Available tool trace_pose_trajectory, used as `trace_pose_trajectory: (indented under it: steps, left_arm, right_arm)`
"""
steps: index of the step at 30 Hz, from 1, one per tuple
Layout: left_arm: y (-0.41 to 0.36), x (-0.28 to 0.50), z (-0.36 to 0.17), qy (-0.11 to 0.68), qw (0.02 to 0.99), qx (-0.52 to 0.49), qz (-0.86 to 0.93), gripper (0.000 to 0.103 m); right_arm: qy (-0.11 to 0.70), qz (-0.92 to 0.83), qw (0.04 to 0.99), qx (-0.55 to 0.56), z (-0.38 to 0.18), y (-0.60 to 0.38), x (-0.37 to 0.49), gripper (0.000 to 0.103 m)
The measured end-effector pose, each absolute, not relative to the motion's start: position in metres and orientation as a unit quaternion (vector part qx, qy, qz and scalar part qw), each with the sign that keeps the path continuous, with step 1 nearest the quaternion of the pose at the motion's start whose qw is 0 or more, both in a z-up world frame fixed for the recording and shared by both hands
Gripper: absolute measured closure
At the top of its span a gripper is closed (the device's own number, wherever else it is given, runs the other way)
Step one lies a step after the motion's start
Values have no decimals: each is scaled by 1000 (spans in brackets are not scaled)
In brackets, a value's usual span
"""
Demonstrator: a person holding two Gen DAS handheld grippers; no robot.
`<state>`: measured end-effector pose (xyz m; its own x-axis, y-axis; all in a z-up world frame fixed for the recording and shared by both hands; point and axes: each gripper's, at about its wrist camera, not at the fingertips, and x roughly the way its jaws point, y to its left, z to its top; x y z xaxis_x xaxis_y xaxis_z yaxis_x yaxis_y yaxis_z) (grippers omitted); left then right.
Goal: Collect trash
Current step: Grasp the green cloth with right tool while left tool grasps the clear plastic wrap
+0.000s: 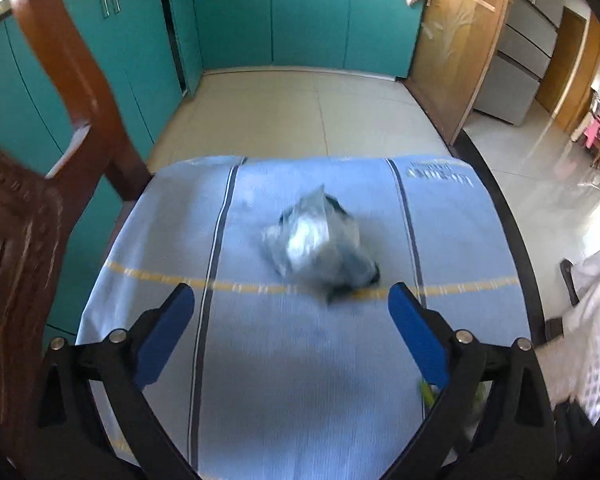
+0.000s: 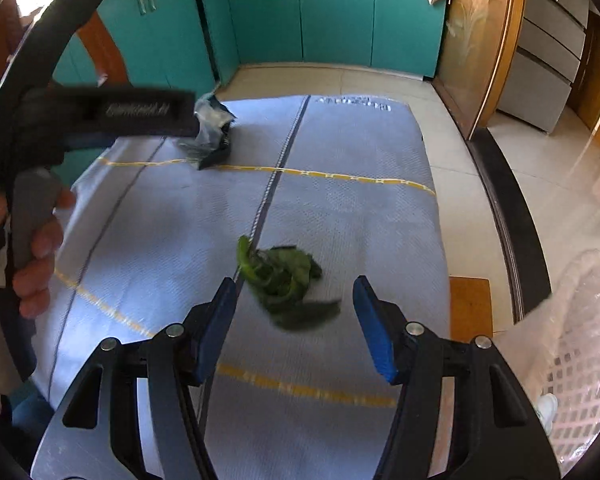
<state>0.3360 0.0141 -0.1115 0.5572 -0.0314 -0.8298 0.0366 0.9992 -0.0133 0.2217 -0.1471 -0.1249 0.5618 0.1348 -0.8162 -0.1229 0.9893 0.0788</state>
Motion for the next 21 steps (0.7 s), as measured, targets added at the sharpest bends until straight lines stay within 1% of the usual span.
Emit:
trace_pose_trajectory:
  steps: [3, 5, 6, 7, 8, 9, 10, 12, 13, 14, 16, 17, 21]
  left_arm:
    - [10, 359, -125, 484, 875, -2, -12, 3]
    - [7, 368, -132, 491, 871, 4, -7, 4]
    - [6, 370, -135, 491, 871, 8, -9, 6]
    - [6, 370, -136, 492, 871, 10, -10, 16]
    - [6, 370, -137, 493, 870, 7, -17, 30]
    - [7, 370, -138, 497, 868, 3, -22, 38]
    - [9, 370, -139, 500, 866, -2, -28, 44]
    - [12, 367, -138, 495, 868, 2, -28, 45]
    - [12, 364, -138, 493, 869, 6, -30, 47]
    - [13, 362, -137, 492, 870, 7, -32, 49]
    - [17, 355, -135, 491, 871, 2, -36, 49]
    - [21, 349, -132, 489, 872, -1, -39, 49]
    - [31, 321, -119, 473, 880, -3, -43, 49]
  right_arm:
    - [470, 68, 880, 7, -135, -147, 234, 43]
    - [471, 76, 879, 11, -139, -147, 237, 38]
    - [469, 78, 880, 9, -139, -146, 238, 38]
    - [468, 78, 880, 3, -139, -145, 239, 38]
    - [468, 77, 880, -5, -139, -142, 240, 38]
    - [468, 80, 880, -11, -139, -140, 240, 38]
    - [467, 81, 880, -15, -140, -138, 239, 40]
    - [465, 85, 881, -28, -140, -132, 237, 53]
    - [464, 93, 880, -31, -140, -130, 236, 66]
    - [465, 103, 879, -31, -139, -127, 235, 74]
    - [469, 115, 875, -30, -138, -125, 232, 82]
    - [470, 118, 874, -29, -139, -123, 230, 84]
    - [467, 125, 875, -14, -130, -131, 214, 85]
